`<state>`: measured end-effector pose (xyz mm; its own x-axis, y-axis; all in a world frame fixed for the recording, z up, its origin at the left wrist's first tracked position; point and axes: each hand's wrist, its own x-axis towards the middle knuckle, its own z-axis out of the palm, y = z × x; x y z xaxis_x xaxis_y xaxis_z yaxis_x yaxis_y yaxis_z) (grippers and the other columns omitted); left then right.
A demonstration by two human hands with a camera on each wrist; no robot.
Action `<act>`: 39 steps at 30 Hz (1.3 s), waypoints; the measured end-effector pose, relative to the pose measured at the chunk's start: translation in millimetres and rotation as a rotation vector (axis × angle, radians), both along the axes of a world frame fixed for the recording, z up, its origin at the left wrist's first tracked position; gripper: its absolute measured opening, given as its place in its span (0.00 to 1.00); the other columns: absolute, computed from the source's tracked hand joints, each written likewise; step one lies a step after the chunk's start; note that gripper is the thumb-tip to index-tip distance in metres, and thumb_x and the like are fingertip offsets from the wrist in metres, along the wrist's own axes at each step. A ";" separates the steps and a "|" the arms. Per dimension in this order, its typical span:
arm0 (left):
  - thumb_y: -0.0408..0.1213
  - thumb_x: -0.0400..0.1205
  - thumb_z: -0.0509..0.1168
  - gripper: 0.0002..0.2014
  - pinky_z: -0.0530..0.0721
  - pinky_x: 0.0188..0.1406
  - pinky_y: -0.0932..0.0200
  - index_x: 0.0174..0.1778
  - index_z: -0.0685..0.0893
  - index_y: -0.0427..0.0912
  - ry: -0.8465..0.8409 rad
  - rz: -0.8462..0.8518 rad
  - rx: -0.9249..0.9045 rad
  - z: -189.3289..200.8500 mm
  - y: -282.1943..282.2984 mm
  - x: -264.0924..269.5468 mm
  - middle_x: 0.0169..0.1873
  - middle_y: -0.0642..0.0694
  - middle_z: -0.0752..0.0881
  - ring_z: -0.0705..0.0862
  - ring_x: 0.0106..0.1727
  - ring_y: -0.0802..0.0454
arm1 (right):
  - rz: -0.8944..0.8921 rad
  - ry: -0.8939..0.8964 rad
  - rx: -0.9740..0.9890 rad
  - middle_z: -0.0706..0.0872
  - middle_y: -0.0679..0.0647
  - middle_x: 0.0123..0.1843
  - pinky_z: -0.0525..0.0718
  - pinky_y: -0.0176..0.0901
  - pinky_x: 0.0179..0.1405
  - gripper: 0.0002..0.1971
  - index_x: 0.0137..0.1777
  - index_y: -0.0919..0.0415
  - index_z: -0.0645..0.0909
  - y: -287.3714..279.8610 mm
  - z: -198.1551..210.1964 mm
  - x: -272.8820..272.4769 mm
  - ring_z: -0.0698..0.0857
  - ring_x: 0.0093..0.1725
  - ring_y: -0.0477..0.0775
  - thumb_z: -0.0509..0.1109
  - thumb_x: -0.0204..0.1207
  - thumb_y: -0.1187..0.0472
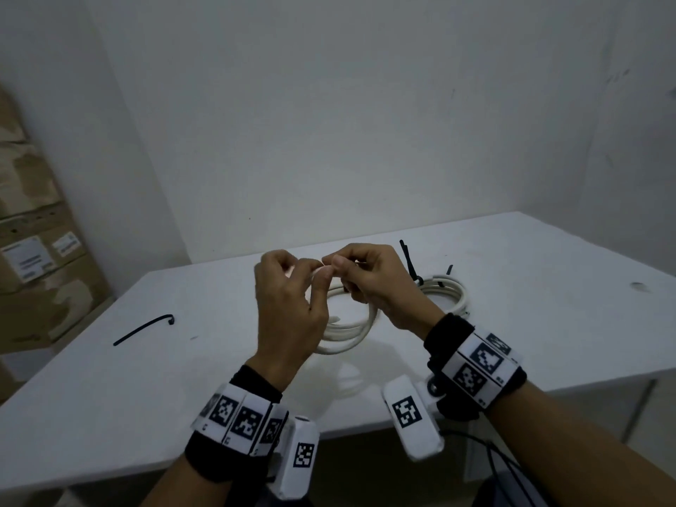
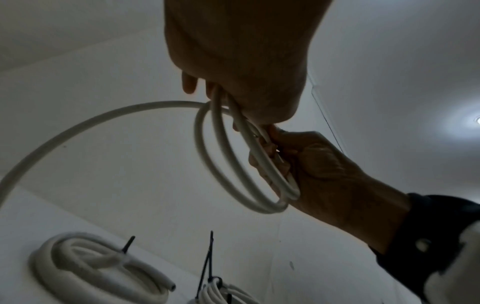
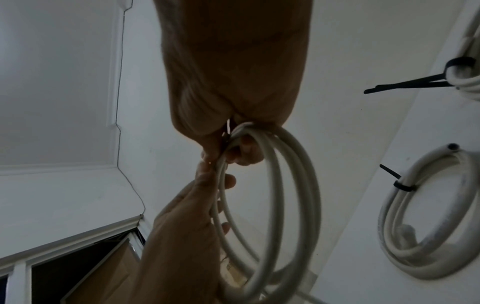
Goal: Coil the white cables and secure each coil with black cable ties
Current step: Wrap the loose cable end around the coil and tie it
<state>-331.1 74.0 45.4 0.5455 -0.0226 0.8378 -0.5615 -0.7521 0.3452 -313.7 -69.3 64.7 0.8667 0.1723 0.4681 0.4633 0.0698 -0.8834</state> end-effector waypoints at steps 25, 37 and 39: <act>0.37 0.87 0.57 0.10 0.59 0.15 0.67 0.39 0.70 0.44 0.728 -0.516 -0.753 40.0 6.8 5.5 0.19 0.54 0.68 0.61 0.17 0.60 | -0.247 -0.158 -0.453 0.78 0.49 0.52 0.77 0.39 0.54 0.21 0.67 0.54 0.77 -4.0 22.0 5.5 0.79 0.52 0.45 0.73 0.75 0.53; 0.35 0.88 0.53 0.15 0.57 0.12 0.68 0.33 0.65 0.47 0.612 -0.667 -1.324 34.5 26.9 21.1 0.15 0.55 0.65 0.61 0.13 0.61 | -0.069 0.602 0.145 0.85 0.63 0.46 0.88 0.44 0.29 0.12 0.53 0.65 0.76 30.3 -57.2 -48.7 0.88 0.36 0.56 0.64 0.82 0.54; 0.35 0.88 0.53 0.16 0.58 0.12 0.69 0.32 0.64 0.47 0.639 -0.694 -1.350 31.3 25.0 17.4 0.16 0.55 0.65 0.61 0.13 0.61 | -0.136 0.632 0.424 0.85 0.65 0.44 0.88 0.44 0.32 0.08 0.54 0.69 0.77 37.9 -54.5 -36.5 0.87 0.39 0.58 0.66 0.81 0.63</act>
